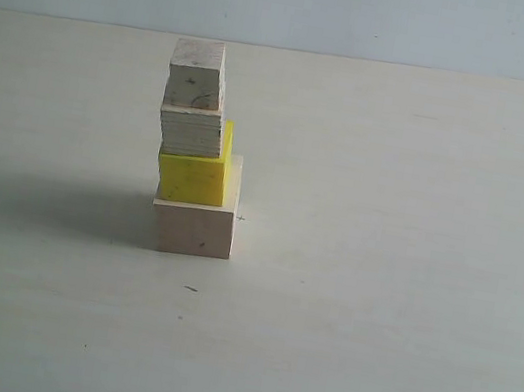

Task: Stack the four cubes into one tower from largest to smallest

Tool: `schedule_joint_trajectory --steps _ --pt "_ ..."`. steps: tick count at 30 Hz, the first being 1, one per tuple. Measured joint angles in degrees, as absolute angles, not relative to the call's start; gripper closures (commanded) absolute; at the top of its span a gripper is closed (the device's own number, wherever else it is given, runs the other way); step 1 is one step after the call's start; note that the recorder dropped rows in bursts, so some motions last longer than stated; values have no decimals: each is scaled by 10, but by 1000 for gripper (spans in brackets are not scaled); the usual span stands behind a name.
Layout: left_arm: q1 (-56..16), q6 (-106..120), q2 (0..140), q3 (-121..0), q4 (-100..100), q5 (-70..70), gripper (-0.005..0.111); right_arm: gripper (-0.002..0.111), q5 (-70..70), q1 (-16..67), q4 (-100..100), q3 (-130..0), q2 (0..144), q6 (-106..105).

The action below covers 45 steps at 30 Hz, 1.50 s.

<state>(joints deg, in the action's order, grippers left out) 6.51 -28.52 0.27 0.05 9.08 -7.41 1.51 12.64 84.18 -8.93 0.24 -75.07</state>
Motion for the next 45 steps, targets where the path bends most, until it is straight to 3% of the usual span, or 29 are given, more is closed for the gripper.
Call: schedule_joint_trajectory --steps 7,18,45 --pt "52 -192 3 0 45 91 107 108 15 126 842 -89 2 -749" --pt "50 -173 3 0 37 196 107 108 15 126 842 -89 2 -749" --pt "23 -94 3 0 28 211 107 108 15 126 842 -89 2 -749"
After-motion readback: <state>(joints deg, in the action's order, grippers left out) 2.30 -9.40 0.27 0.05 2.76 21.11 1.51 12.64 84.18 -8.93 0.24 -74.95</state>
